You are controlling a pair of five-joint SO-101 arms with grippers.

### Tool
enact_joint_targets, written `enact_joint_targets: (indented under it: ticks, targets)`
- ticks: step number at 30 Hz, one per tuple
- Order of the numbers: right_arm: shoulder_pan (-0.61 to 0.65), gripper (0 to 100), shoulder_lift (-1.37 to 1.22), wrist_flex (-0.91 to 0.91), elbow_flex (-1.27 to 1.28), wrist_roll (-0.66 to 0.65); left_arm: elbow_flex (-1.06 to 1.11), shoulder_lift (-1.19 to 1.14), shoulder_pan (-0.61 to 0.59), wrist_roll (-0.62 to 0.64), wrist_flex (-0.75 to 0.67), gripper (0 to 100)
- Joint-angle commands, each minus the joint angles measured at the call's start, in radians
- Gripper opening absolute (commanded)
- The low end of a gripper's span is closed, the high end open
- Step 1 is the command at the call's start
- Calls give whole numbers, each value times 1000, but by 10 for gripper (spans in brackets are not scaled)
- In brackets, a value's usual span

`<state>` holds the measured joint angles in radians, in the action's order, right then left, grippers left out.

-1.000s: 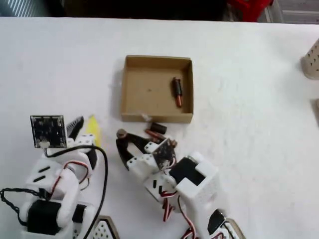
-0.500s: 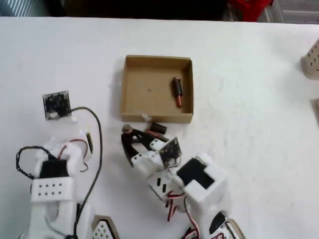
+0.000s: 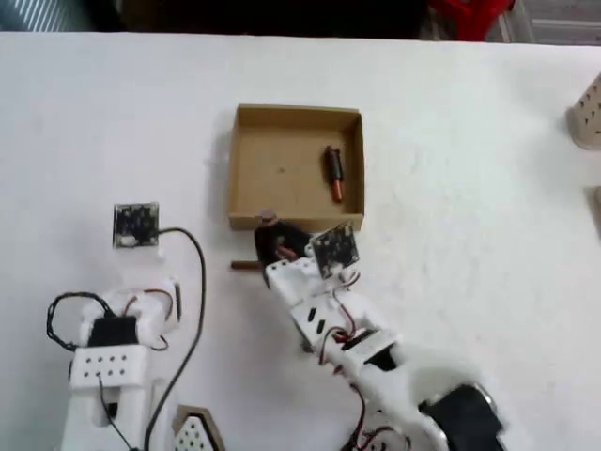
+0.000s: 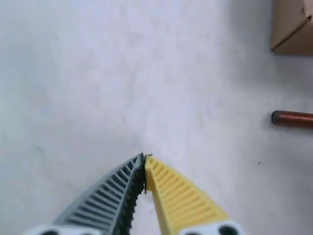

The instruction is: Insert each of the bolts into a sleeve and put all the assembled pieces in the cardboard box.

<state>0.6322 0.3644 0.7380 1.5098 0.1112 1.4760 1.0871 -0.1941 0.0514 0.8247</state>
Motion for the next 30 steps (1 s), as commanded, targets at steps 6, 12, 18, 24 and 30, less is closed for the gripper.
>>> enact_joint_targets:
  ticks: [6,12,18,24,30]
  targets:
    - [-139,17,424,-760,-196,3,25,108,38,-20,29,24]
    - [-179,18,381,-1075,-446,-74,25,108,61,-91,48,24]
    - [-249,18,156,-1086,-658,-101,25,108,61,-95,48,24]
    - [-282,18,-107,-1191,-957,-103,25,108,61,-95,48,24]
    - [-278,18,-372,-1400,-1344,-103,25,108,61,-95,48,24]
